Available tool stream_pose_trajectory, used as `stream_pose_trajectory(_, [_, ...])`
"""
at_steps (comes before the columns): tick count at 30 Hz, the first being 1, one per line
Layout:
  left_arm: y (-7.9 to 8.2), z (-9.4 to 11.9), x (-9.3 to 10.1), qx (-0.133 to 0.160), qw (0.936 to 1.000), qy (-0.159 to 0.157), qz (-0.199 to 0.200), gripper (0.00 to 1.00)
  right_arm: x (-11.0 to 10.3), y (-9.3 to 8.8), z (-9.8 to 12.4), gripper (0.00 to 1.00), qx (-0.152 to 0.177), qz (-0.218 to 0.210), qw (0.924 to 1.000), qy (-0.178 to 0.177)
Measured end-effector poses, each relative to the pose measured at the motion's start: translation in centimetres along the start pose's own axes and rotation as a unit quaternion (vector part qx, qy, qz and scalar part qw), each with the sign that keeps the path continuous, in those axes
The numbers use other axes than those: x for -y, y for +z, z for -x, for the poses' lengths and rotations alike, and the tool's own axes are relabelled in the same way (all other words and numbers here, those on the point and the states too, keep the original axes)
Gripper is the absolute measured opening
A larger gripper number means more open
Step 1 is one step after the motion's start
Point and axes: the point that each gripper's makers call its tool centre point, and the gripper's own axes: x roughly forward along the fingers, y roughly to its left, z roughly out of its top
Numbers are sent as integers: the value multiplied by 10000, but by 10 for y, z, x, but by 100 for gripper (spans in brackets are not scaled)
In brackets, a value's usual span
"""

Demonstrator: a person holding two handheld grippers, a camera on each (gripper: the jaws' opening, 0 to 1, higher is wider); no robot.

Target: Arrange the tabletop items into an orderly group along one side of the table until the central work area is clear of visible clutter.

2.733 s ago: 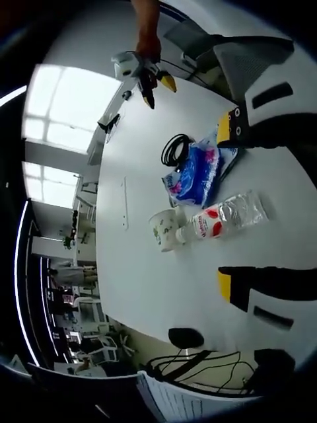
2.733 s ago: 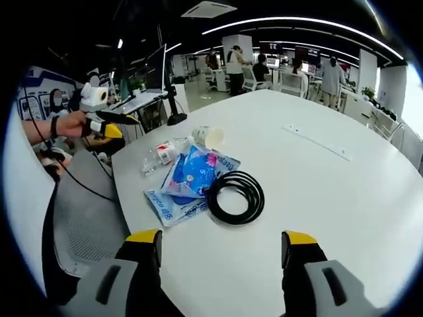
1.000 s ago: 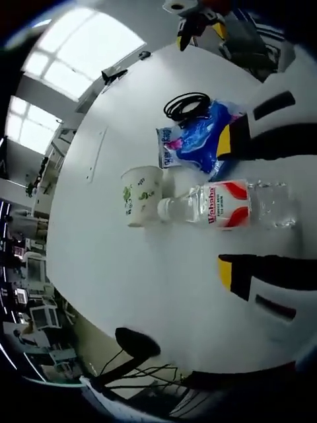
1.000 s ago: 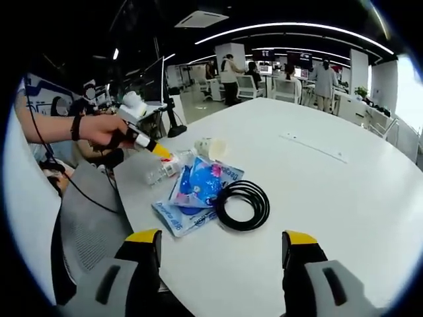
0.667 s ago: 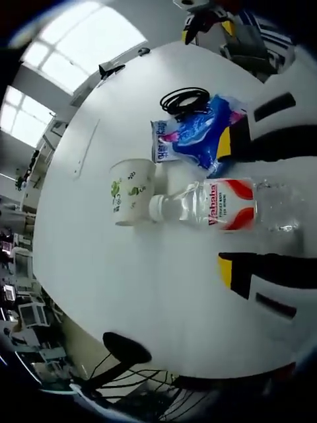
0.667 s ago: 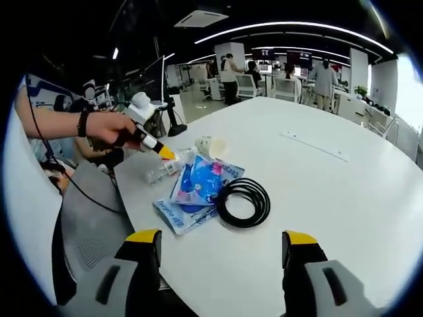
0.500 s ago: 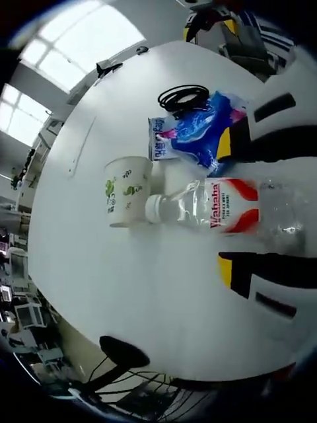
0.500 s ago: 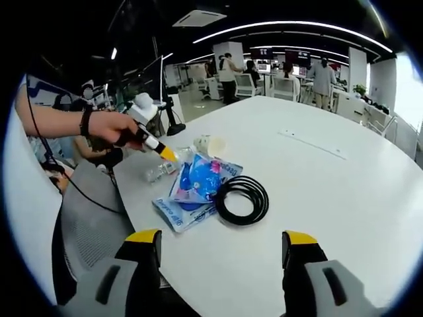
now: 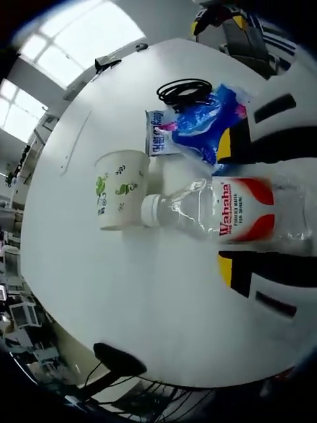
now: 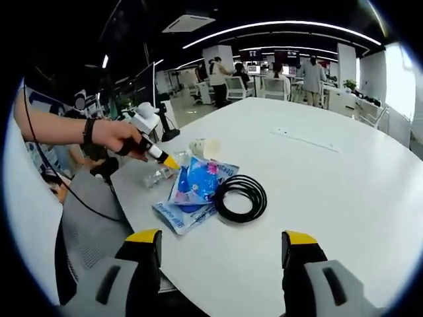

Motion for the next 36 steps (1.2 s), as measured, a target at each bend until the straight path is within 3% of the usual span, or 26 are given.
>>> stream_pose_trajectory(13, [6, -12, -5, -60, 9999, 30, -117, 41, 1, -5, 5, 76, -31, -90, 9999, -50])
stream_pose_trajectory(36, [7, 11, -3, 233, 9997, -13, -74, 39, 0, 0, -4, 76, -42, -70, 9999, 61])
